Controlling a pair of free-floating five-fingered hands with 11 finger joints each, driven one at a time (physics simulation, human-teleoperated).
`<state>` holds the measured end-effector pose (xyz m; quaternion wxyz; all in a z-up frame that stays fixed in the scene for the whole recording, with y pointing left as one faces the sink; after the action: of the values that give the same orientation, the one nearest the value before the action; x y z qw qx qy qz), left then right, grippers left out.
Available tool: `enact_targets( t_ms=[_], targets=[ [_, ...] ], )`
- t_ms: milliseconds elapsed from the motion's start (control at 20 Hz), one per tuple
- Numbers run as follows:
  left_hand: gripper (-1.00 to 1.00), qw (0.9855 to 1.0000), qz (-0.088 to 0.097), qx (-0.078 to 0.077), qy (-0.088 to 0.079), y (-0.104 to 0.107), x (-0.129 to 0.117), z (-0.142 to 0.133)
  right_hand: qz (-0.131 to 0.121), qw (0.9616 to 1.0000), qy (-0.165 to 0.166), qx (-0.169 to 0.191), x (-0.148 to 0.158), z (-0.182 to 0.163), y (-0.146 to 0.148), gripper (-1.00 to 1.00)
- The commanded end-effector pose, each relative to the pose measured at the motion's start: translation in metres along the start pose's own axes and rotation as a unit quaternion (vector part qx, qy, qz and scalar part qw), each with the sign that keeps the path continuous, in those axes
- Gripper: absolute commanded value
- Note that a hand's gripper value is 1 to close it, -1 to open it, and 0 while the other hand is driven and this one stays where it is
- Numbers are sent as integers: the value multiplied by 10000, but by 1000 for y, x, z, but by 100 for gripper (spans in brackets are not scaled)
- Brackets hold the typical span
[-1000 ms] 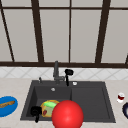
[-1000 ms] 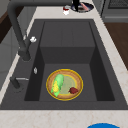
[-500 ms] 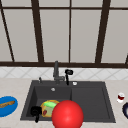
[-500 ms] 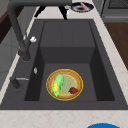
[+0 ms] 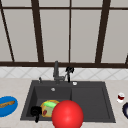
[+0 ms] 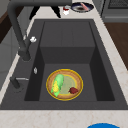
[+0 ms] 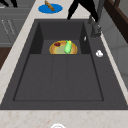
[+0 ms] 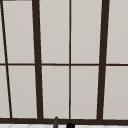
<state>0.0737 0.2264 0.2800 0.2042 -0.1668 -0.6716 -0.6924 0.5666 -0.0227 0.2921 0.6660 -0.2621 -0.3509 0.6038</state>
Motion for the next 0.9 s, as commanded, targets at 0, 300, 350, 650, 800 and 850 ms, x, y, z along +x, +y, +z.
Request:
enact_targets(
  t_ms=[0, 300, 350, 650, 800, 850],
  targets=[
    [0, 10000, 0, 0, 0, 0, 0, 0, 61, 9999, -76, 38, -3, -9, -7, -100],
    [0, 10000, 0, 0, 0, 0, 0, 0, 195, 9996, -172, 116, -7, -56, -9, -100],
    [0, 10000, 0, 0, 0, 0, 0, 0, 206, 9996, -173, 113, -7, -65, -9, -100],
    [0, 10000, 0, 0, 0, 0, 0, 0, 217, 9992, -319, 132, -11, -115, -13, -100],
    [0, 10000, 0, 0, 0, 0, 0, 0, 187, 9990, -374, 184, -12, -139, -16, -100],
    [0, 10000, 0, 0, 0, 0, 0, 0, 165, 9989, -383, 226, -13, -146, -18, -100]
  ],
)
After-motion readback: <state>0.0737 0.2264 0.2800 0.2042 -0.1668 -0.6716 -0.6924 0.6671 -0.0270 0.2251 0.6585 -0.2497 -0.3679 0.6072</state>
